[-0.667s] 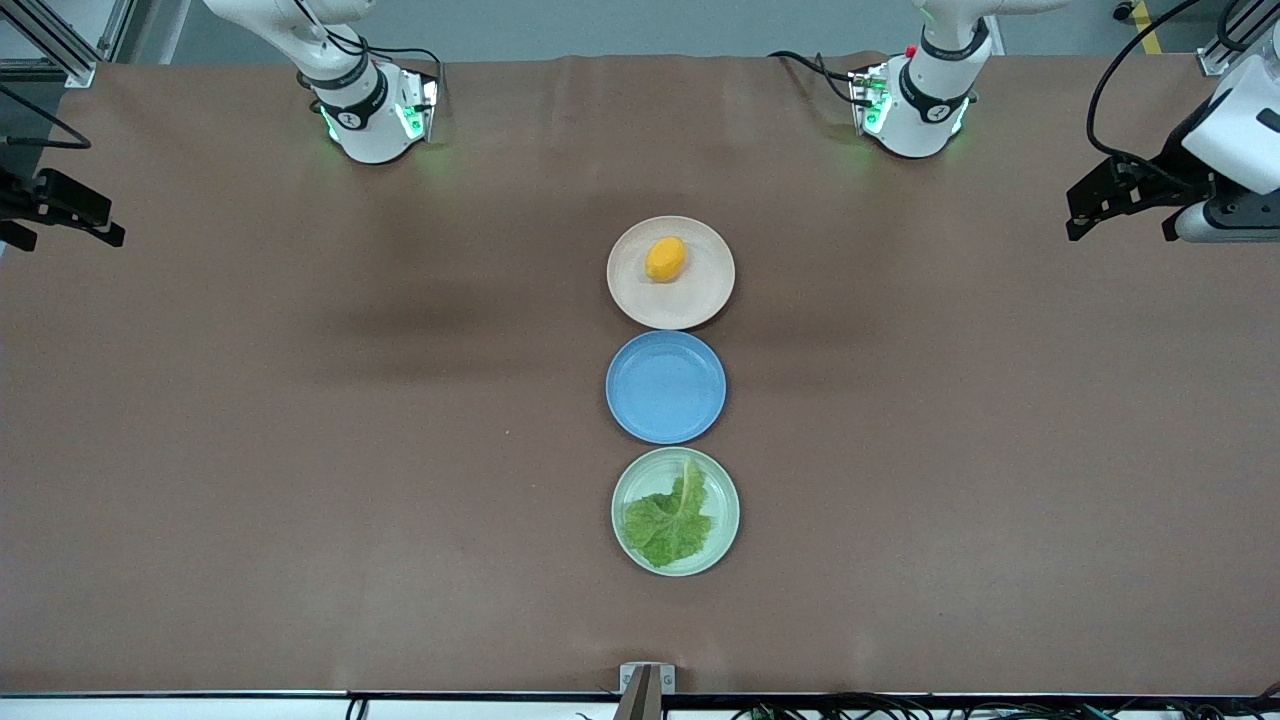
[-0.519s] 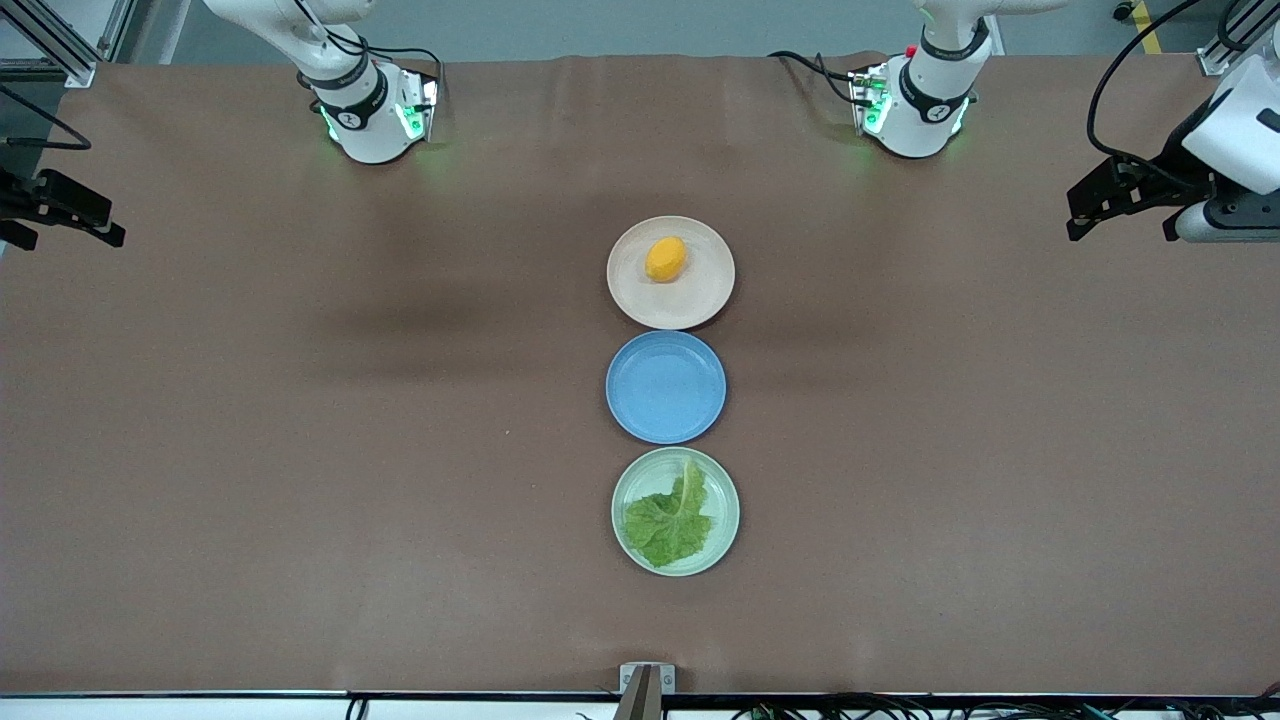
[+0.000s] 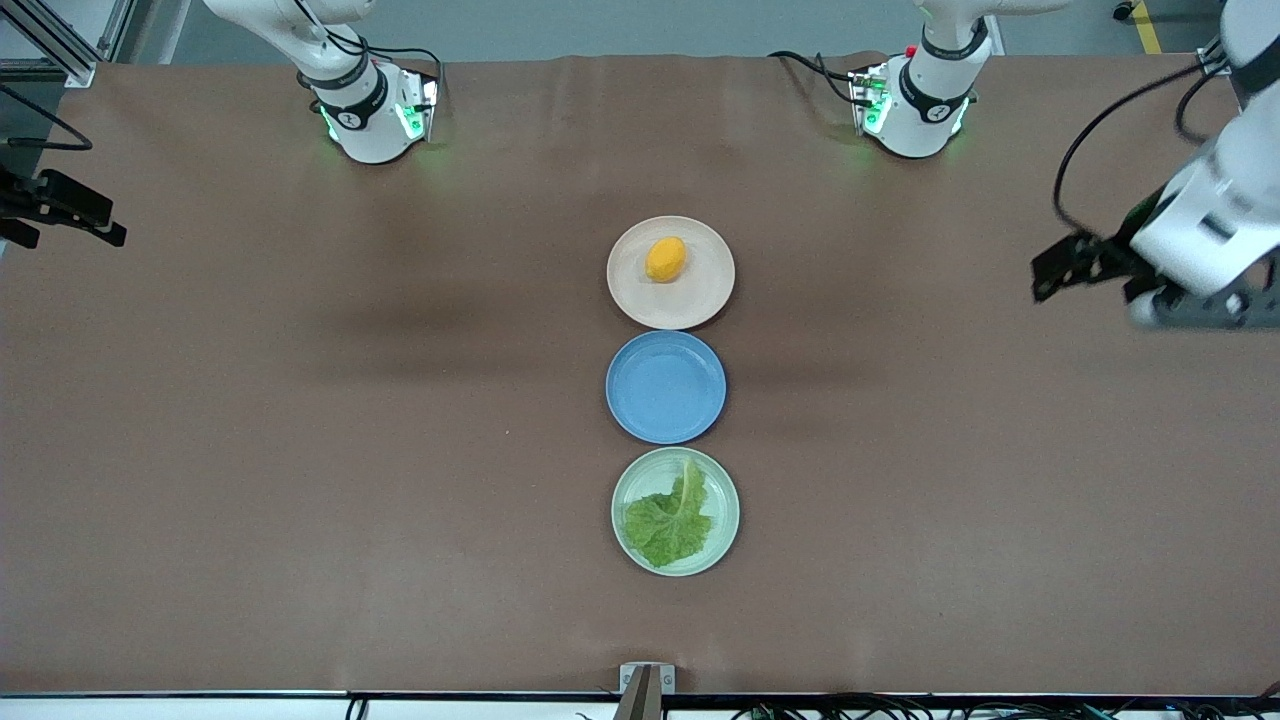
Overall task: Pick lemon and lettuce from plates
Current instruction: 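Reach the left gripper down to the lettuce leaf on the green plate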
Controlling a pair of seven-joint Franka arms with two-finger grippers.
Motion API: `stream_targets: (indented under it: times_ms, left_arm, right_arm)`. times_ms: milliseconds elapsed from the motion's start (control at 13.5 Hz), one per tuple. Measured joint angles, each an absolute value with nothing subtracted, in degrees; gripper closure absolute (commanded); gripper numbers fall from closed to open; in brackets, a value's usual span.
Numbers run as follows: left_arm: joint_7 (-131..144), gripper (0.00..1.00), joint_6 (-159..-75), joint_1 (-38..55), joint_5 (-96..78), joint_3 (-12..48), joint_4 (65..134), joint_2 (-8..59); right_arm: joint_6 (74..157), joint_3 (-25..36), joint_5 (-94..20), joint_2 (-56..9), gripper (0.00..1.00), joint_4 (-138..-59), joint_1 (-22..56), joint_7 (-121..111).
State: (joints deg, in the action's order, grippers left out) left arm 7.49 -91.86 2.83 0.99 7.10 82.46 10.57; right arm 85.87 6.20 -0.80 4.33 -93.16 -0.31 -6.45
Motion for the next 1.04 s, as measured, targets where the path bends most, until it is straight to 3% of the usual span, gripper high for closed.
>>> stream_targets:
  times_ms: [222, 519, 1037]
  left_arm:
    - [7.94, 0.0, -100.23, 6.36, 0.98, 7.74, 79.76, 19.92]
    - [8.37, 0.0, -109.26, 14.9, 0.99, 8.0, 79.13, 27.5]
    - [4.77, 0.05, -136.2, 21.01, 1.03, 8.0, 78.78, 44.49]
  right_arm:
    - [85.87, 6.2, -0.79, 4.34, 0.0, -93.22, -0.31, -6.45]
    - [85.86, 6.25, -0.79, 4.36, 0.0, -93.18, -0.31, -6.45]
    - [86.07, 6.32, -0.76, 4.44, 0.0, -92.09, -0.31, -6.45]
